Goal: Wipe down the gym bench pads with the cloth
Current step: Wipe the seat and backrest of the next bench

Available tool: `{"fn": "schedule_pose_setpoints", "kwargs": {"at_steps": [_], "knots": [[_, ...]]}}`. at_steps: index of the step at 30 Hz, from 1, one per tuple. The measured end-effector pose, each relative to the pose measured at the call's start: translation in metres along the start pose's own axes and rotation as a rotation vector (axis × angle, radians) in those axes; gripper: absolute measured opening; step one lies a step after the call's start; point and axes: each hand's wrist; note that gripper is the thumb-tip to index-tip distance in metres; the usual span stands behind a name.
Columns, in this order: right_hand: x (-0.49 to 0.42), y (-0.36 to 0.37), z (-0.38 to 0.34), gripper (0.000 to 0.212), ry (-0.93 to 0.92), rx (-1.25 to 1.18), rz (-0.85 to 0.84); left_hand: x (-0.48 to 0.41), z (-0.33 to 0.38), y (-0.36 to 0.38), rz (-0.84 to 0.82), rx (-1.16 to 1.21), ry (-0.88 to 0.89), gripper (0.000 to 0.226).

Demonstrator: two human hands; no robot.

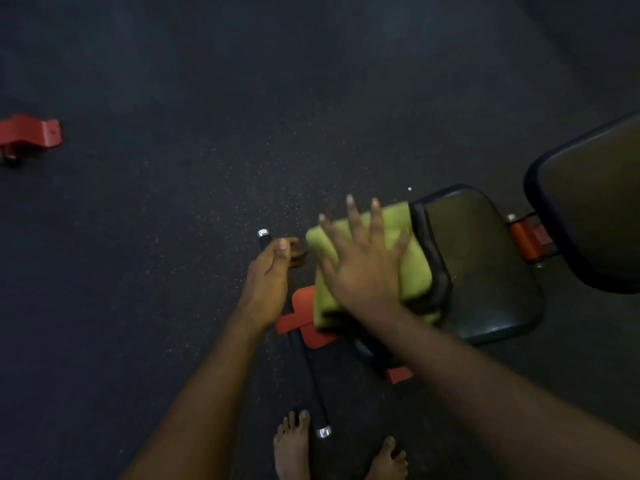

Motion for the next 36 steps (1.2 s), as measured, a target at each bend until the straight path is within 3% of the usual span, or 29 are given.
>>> {"fn": "schedule_pose_setpoints", "kwargs": {"at_steps": [3, 6, 9, 14, 17, 20, 22, 25, 28, 32, 34, 36], "knots": [[-0.045, -0.008, 0.008, 0.055, 0.083, 0.029, -0.077, 0.000, -0.002, -0.004, 0.073, -0.043, 0.032, 0.043], [0.030, -0.002, -0.005, 0.055, 0.019, -0.019, 0.069, 0.003, 0.000, -0.001, 0.049, -0.065, 0.034, 0.040], [0.105, 0.010, -0.016, 0.068, -0.080, 0.020, 0.003, 0.004, 0.006, 0.006, 0.017, -0.068, 0.031, 0.033], [0.035, 0.001, 0.010, 0.060, -0.176, -0.006, -0.040, 0.006, 0.017, 0.008, 0.067, -0.113, 0.103, 0.047], [-0.020, -0.011, 0.052, 0.057, 0.046, -0.063, -0.036, 0.008, 0.017, 0.012, 0.066, -0.153, 0.115, 0.044], [-0.039, -0.028, 0.115, 0.057, 0.341, -0.145, 0.017, 0.011, 0.018, 0.020, -0.077, -0.201, 0.068, 0.046], [-0.028, -0.029, 0.128, 0.057, 0.395, -0.183, 0.078, 0.012, 0.019, 0.025, -0.124, -0.199, 0.026, 0.047], [0.005, -0.011, 0.079, 0.060, 0.296, -0.105, 0.163, 0.008, 0.024, 0.026, -0.101, -0.166, -0.033, 0.057], [0.056, 0.000, 0.029, 0.059, 0.089, -0.074, 0.133, 0.004, 0.031, 0.023, -0.078, -0.217, -0.053, 0.064], [0.122, 0.008, 0.052, 0.065, -0.010, -0.068, 0.098, 0.003, 0.046, 0.036, -0.059, -0.388, 0.002, 0.051], [0.128, 0.011, 0.095, 0.060, 0.149, -0.048, 0.111, 0.002, 0.049, 0.046, -0.018, -0.522, 0.054, 0.049], [0.114, 0.005, 0.132, 0.058, 0.479, -0.182, 0.187, -0.001, 0.050, 0.051, 0.021, -0.587, 0.074, 0.044]]}}
Point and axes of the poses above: each hand's wrist, its own x-axis away from the middle knuckle, its own y-axis out of the palm, z = x × y, and after that the axes turned 12 degrees about -y, right-handed
